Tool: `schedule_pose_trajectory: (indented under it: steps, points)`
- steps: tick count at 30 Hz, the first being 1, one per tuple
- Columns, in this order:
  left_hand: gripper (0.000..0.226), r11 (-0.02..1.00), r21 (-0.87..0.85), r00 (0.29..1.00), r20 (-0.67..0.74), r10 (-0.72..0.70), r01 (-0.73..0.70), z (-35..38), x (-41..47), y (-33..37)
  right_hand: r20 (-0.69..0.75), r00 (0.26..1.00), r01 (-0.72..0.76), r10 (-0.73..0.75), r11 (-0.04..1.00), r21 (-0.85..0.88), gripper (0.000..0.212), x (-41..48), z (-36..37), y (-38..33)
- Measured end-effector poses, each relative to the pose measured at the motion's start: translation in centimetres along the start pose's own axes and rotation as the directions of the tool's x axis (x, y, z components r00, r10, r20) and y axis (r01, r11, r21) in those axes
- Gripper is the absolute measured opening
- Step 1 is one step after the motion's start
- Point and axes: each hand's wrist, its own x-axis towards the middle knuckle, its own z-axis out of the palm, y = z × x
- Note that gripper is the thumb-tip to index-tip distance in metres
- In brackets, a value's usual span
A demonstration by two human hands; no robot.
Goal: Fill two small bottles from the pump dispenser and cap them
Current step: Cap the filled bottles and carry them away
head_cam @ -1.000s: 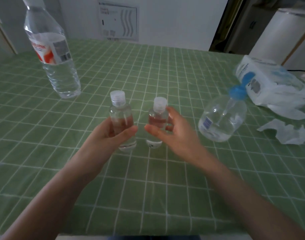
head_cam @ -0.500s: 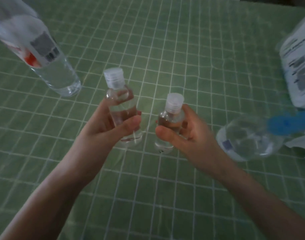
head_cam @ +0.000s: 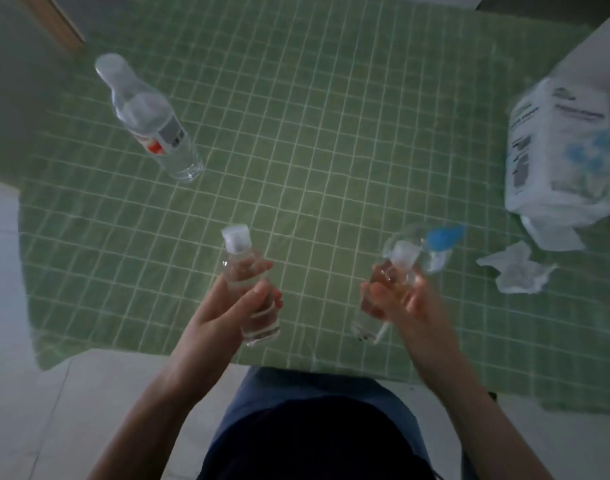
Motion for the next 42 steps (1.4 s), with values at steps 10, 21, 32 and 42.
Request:
schedule_pose_trajectory:
  steps: [10, 21, 32, 42]
  points:
    - [0.032, 0.993, -0.096, 0.985, -0.152, -0.082, 0.068, 1.2, -3.0, -5.6, -0.002, 0.993, -0.121, 0.121, 0.992, 0.032, 0.033, -3.6, -1.6, 4.4]
    - [0.038, 0.983, -0.17, 0.925, -0.38, 0.004, -0.074, 1.2, -6.3, -6.2, 0.247, 0.965, -0.087, 0.09, 0.996, -0.02, 0.032, -1.8, 0.3, 3.7]
    - [0.035, 0.964, -0.209, 0.848, -0.529, 0.029, -0.163, -2.8, -10.4, -6.7, 0.444, 0.892, -0.039, 0.084, 0.993, -0.11, 0.028, -1.1, 6.9, 4.0]
    - [0.034, 0.949, -0.226, 0.812, -0.581, 0.051, -0.221, -13.5, -15.5, -7.3, 0.483, 0.87, -0.005, 0.096, 0.982, -0.187, 0.026, -3.6, 18.3, 4.7]
